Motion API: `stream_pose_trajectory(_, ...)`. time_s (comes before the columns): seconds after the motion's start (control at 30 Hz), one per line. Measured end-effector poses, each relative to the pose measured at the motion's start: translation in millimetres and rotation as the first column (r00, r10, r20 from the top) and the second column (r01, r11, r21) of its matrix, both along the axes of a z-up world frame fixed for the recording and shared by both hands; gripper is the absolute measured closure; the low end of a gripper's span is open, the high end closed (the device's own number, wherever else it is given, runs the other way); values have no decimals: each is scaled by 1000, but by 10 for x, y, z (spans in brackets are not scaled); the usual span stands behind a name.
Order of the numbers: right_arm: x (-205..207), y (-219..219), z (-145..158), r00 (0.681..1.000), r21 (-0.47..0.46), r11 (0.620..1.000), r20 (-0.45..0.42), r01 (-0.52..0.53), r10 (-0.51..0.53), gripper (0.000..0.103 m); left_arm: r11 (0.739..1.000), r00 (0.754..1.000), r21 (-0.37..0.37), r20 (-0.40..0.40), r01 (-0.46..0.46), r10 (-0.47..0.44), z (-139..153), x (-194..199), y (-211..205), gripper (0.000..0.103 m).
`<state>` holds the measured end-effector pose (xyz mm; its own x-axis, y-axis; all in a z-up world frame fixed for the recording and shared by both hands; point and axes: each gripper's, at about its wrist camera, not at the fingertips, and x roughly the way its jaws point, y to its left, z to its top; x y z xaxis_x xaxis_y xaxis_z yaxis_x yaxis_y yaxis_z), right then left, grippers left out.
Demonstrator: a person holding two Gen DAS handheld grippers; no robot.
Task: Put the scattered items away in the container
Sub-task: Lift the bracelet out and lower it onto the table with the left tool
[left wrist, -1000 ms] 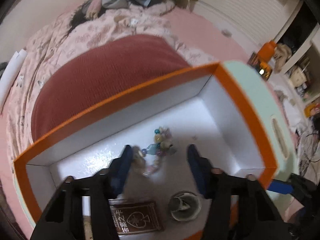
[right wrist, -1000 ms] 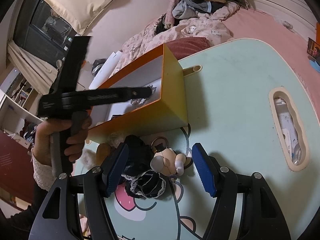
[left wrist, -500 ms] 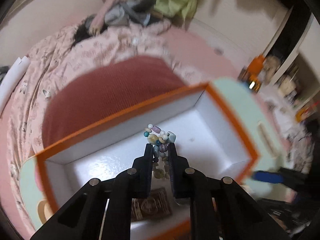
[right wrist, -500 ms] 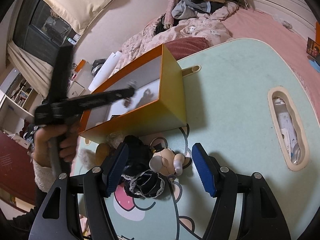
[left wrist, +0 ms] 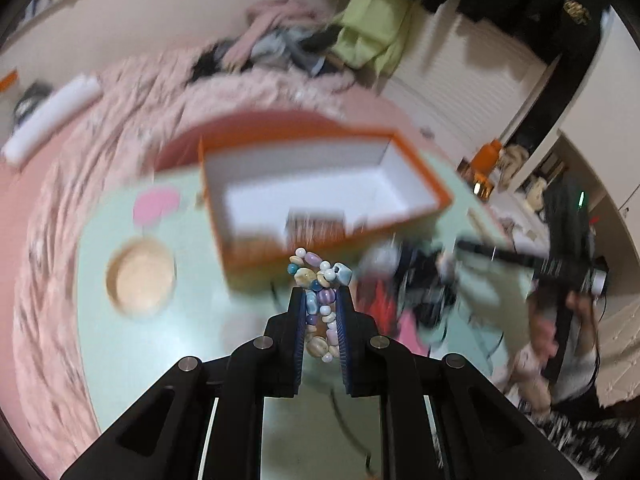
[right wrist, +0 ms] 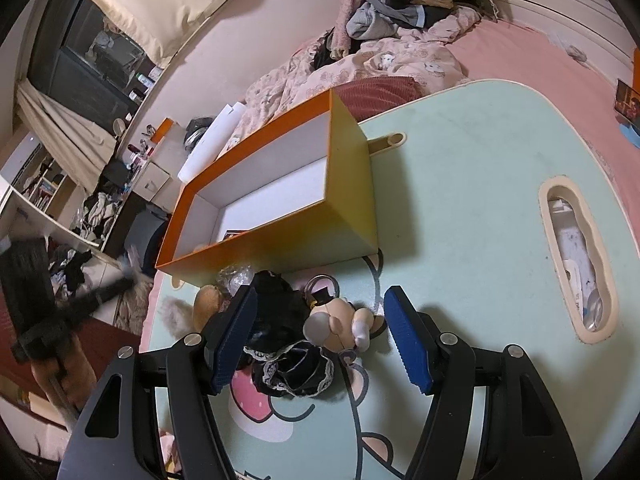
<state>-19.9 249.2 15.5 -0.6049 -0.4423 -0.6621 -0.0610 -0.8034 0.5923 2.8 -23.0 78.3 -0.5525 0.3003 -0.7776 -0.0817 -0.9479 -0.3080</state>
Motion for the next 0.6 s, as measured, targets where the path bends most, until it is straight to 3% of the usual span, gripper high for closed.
stream_pose_trajectory(0.2, -58, -115, 86, 999, 33, 999, -20, -28, 29, 37, 1000, 989, -27, 147, 14, -10, -577, 151, 34, 89)
stream_pose_trajectory(0.4, -113, -225, 144, 998, 45, 998, -30, -54, 55, 37, 998, 996, -64, 87, 2, 3, -628, 61, 151, 87)
stream_pose_trajectory(0.47, -119, -252, 157, 997, 47, 997, -33, -61, 63, 37, 997, 998, -80, 59, -1, 5, -600, 35, 184, 73)
stream_pose_trajectory(0.53, -119, -272, 168, 997, 51, 996, -36, -68, 70, 37, 996, 999, -84, 32, -7, 10, -549, 50, 210, 44)
stream_pose_trajectory(0.6, -121, -287, 179, 997, 58, 996, -36, -72, 74, 37, 997, 1000, -72, 0, -5, 5, -490, 71, 193, 38)
